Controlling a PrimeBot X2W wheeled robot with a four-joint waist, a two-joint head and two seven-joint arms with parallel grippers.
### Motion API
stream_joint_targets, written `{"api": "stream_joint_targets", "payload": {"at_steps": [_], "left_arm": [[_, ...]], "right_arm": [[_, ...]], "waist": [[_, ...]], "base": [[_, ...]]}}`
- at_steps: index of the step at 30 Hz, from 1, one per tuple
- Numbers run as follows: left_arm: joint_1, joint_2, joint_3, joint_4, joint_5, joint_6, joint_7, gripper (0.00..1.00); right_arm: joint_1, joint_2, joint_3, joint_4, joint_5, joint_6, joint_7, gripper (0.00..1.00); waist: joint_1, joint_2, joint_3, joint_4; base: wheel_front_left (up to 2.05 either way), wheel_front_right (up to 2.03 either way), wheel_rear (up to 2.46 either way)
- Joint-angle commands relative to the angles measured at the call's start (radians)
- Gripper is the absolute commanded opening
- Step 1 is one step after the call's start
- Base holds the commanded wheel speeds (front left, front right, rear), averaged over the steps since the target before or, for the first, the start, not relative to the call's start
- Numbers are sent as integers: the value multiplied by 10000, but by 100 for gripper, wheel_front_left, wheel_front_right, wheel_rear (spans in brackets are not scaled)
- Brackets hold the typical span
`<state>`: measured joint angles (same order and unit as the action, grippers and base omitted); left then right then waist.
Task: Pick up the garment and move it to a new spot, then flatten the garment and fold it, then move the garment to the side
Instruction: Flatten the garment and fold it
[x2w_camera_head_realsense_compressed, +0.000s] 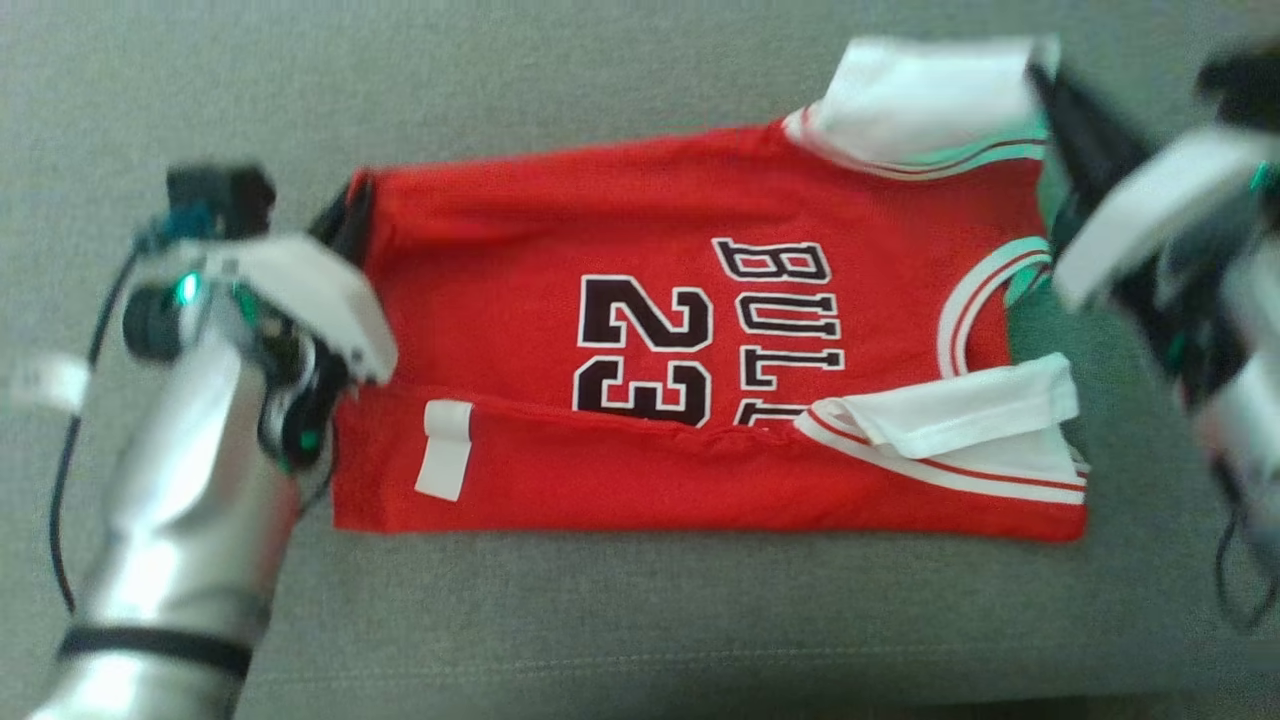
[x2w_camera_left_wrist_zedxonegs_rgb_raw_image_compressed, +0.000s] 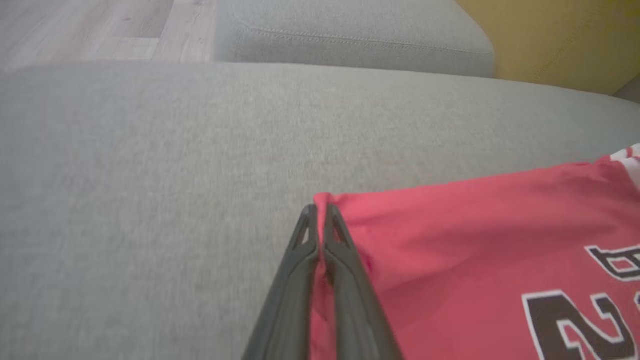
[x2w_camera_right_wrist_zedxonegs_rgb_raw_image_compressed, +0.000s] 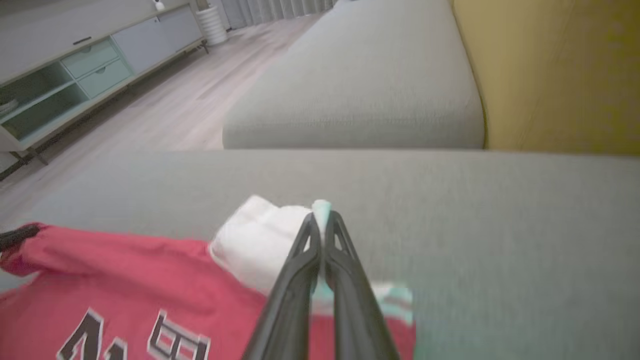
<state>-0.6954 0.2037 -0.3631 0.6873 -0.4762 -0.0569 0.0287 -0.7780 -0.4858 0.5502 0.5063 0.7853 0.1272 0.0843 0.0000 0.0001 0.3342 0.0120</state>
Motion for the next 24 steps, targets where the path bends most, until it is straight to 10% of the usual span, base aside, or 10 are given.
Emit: {"api": "stream_joint_targets", "payload": {"at_steps": [1, 17, 18, 19, 20, 24], "left_arm": [[541, 549, 489, -776, -129, 196, -153, 0], [3969, 1025, 779, -3632, -259, 1382, -475, 0], [4111, 1027, 787, -3669, -280, 1448, -440, 0], [4245, 1023, 792, -3708, -303, 1507, -409, 38], [4379, 1016, 771, -3751, -328, 1529, -368, 100], [4995, 1019, 789, -3973, -272, 1821, -561, 100]], "right_arm": [[1132, -161, 22, -629, 191, 35, -285, 0], [5704, 810, -2032, -2676, -492, 35, -215, 0], [5897, 940, -2164, -2811, -621, 35, -144, 13], [6094, 1078, -2307, -2911, -745, 35, -55, 92], [6265, 1204, -2436, -3012, -895, 35, 19, 100], [6833, 1691, -2975, -3538, -1750, 35, -54, 100]], "waist": [[0, -1, -295, -209], [0, -1, -719, -611], [0, -1, -746, -643], [0, -1, -765, -663], [0, -1, -790, -678], [0, -1, -968, -740]], "base": [[0, 0, 0], [0, 0, 0], [0, 0, 0], [0, 0, 0], [0, 0, 0], [0, 0, 0]]}}
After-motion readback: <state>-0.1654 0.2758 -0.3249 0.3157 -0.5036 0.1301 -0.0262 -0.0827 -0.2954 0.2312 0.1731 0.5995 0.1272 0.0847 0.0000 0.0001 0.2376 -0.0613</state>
